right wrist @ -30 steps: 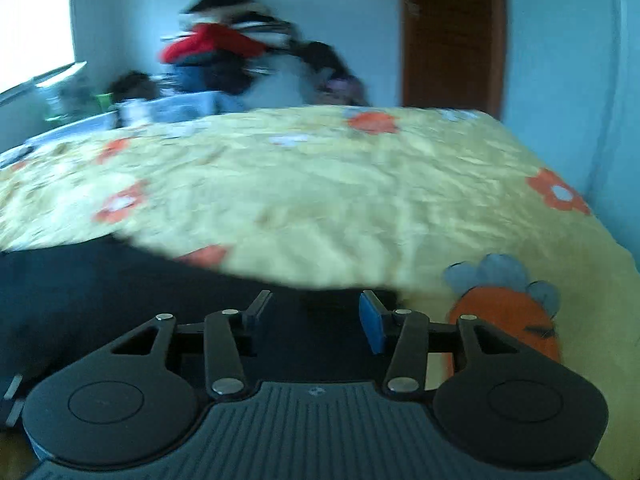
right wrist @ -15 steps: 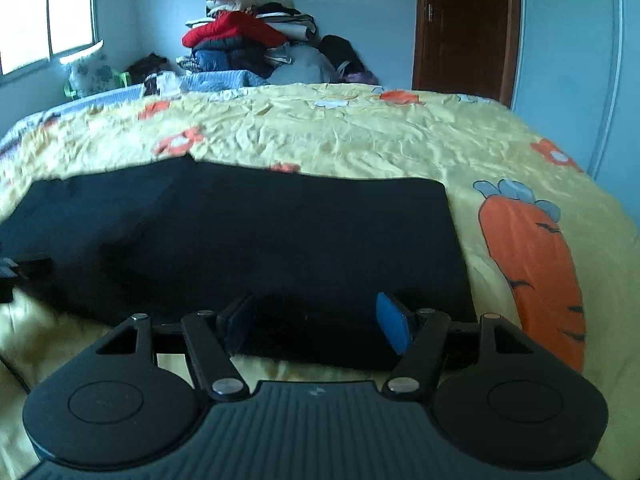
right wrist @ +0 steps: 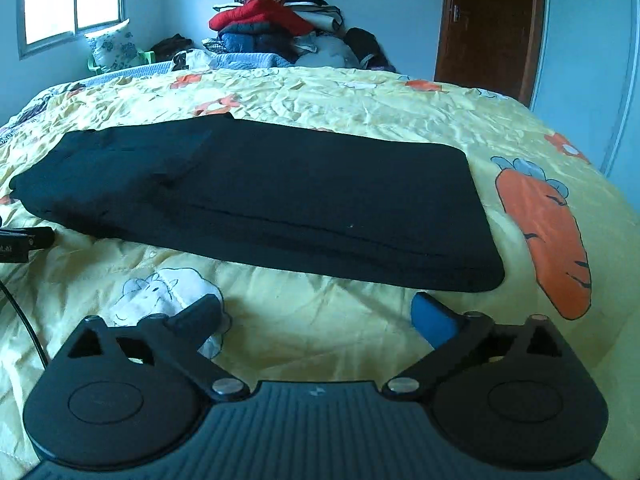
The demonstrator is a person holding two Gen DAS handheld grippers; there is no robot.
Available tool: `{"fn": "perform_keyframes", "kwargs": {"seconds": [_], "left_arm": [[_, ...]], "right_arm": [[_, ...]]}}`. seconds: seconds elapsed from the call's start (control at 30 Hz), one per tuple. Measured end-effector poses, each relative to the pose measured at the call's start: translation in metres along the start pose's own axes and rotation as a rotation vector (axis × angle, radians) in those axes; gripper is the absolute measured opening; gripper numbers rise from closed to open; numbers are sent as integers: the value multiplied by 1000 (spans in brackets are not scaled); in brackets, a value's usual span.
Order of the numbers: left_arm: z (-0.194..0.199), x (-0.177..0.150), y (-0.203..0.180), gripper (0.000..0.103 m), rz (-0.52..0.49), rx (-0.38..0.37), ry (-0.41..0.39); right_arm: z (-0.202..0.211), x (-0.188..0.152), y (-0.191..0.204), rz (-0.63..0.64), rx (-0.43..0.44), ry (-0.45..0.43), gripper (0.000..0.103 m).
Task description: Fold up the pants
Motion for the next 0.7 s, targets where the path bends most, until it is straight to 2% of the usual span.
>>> {"fn": "perform_keyframes", "kwargs": {"seconds": [0.33,0.43,0.47,0.53,0.6,0.63,0.7], "left_arm": [[-2,-1,2,103,28,-16,8],[-2,-2,3,103,39,-22,14],[-2,-2,3,103,42,-24,15],[-3,-2,3,103,48,-27,18],[-3,-2,3,103,51,-29,20],[-3,-2,3,103,52,-29,20],[-3,-2,3,103,53,-29,20]], "right_arm": [[1,-1,2,1,4,1,103],[2,3,-2,11,42,32,103],[8,10,-9,-8,17,5,103],[35,33,-25,-59,-54,-121,103],[54,49,-34,-101,-75,-213,103],[58,53,-35,-111,-65,-235,103],[51,51,-27,-99,-28,-215,103]]}}
Point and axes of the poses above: each gripper's, at about its wrist camera, not at the fingertips, and z roughly against the way its jaws point, y to its left, x to its top, the point moved 9 cm from there along -z, roughly the way its jaws point, and after that the axes turned 14 degrees about z, right-handed, at the moved point
